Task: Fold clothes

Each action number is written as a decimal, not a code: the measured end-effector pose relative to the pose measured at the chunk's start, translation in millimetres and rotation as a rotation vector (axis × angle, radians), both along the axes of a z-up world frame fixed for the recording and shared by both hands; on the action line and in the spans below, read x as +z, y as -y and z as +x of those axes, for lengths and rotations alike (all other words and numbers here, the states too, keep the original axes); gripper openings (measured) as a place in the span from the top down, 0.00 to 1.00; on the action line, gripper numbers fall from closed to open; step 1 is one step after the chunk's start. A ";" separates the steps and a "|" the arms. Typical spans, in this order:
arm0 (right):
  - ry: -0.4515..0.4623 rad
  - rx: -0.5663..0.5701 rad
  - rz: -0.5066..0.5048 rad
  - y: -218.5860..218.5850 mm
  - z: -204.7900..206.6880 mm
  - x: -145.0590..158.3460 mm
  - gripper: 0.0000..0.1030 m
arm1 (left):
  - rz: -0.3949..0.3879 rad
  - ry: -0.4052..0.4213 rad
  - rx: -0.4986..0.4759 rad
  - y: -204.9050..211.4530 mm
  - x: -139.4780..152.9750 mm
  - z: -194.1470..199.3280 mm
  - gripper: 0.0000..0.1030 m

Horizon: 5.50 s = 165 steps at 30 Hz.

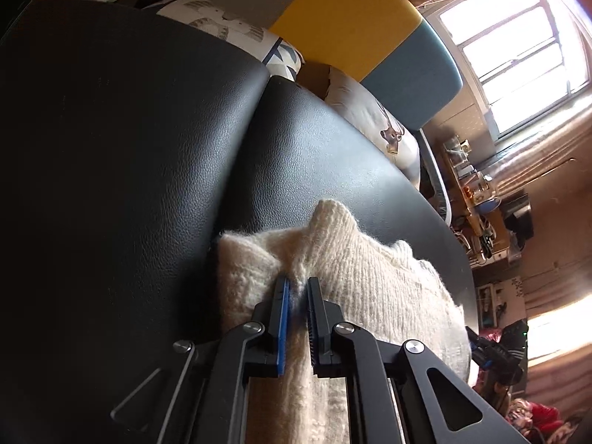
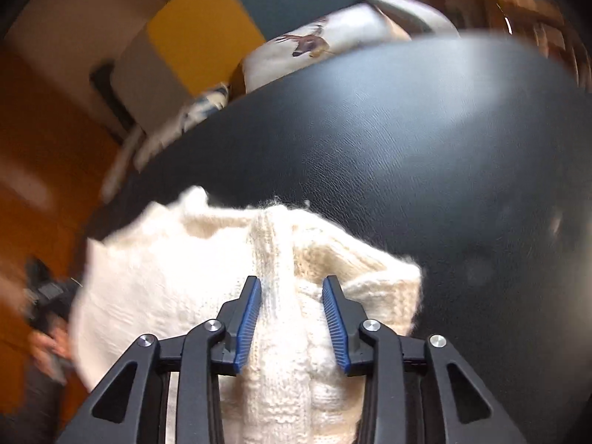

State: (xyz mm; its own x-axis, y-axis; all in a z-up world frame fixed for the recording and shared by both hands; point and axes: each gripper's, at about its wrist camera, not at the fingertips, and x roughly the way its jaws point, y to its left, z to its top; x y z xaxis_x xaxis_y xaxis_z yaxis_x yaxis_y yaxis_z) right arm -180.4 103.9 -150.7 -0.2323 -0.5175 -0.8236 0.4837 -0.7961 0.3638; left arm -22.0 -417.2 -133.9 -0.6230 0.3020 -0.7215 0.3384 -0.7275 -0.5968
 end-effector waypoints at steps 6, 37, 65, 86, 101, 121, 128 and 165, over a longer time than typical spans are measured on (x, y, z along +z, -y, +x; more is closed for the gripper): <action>-0.021 -0.033 0.015 2.0 5.3 -0.7 0.66 | 0.013 0.008 0.020 -2.1 -1.4 -1.4 0.88; 0.036 0.100 0.062 10.9 4.3 5.3 0.65 | -0.204 0.041 -0.138 -40.8 15.1 -14.0 0.64; -0.134 -0.112 0.031 -11.9 -14.2 45.4 0.97 | -0.231 -0.182 0.049 -28.2 55.1 6.8 0.94; -0.187 0.143 0.136 55.6 34.1 38.5 0.81 | -0.399 -0.154 0.061 -51.1 68.2 6.3 0.68; 0.120 0.140 -0.039 -12.1 51.7 13.6 0.76 | -0.481 -0.006 -0.299 -112.0 9.1 -6.5 0.64; 0.284 0.034 -0.460 -156.1 193.8 -16.1 0.71 | -0.326 -0.245 -0.663 -292.1 45.6 38.1 0.63; 0.291 0.100 -0.506 -131.5 176.4 -14.9 0.68 | -0.395 -0.215 -0.819 -359.9 28.1 19.1 0.63; -0.125 0.069 0.064 -19.4 86.7 50.6 0.94 | -0.426 -0.195 -0.671 -300.0 21.8 -5.9 0.59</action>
State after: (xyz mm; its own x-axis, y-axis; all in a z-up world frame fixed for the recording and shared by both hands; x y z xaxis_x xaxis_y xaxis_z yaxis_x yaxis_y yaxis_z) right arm -93.7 123.3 -100.1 -0.3009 -0.4833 -0.8221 0.5762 -0.7791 0.2471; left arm -27.9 -117.1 -112.2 -0.5333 0.3791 -0.7562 -0.3307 -0.9162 -0.2262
